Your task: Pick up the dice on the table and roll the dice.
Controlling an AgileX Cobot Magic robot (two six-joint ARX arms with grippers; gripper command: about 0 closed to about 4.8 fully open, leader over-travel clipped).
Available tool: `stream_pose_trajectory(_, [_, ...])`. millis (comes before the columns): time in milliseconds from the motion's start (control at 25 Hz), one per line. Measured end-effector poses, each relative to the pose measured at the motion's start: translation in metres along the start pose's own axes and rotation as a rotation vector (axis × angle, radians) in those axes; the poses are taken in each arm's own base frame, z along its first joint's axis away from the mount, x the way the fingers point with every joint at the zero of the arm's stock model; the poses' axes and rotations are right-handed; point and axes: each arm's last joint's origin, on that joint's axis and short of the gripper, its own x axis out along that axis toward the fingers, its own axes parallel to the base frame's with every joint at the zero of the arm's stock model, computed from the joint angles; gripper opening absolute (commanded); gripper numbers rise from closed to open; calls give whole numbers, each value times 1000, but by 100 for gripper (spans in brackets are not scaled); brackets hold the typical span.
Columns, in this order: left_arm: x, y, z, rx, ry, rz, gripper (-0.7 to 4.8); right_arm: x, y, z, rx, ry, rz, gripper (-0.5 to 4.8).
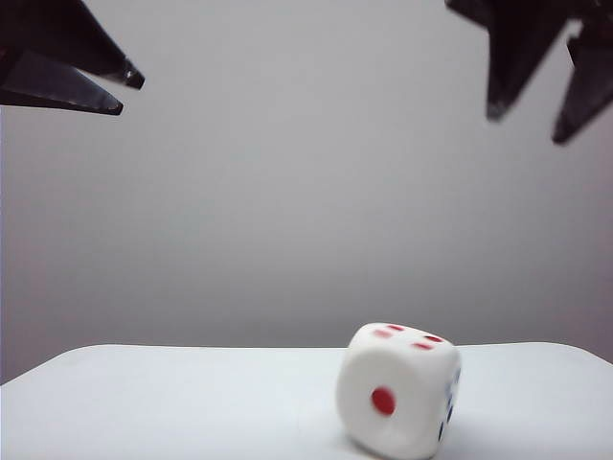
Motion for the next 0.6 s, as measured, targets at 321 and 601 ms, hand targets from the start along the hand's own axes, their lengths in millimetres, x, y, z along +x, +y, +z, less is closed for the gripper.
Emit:
stream_pose_trajectory(321, [-6, -4, -19, -76, 176, 40, -6, 9, 0, -9, 21, 17, 3, 479])
stream_pose_trajectory(601, [-36, -16, -19, 14, 134, 322, -6, -26, 6, -18, 66, -291, -36, 223])
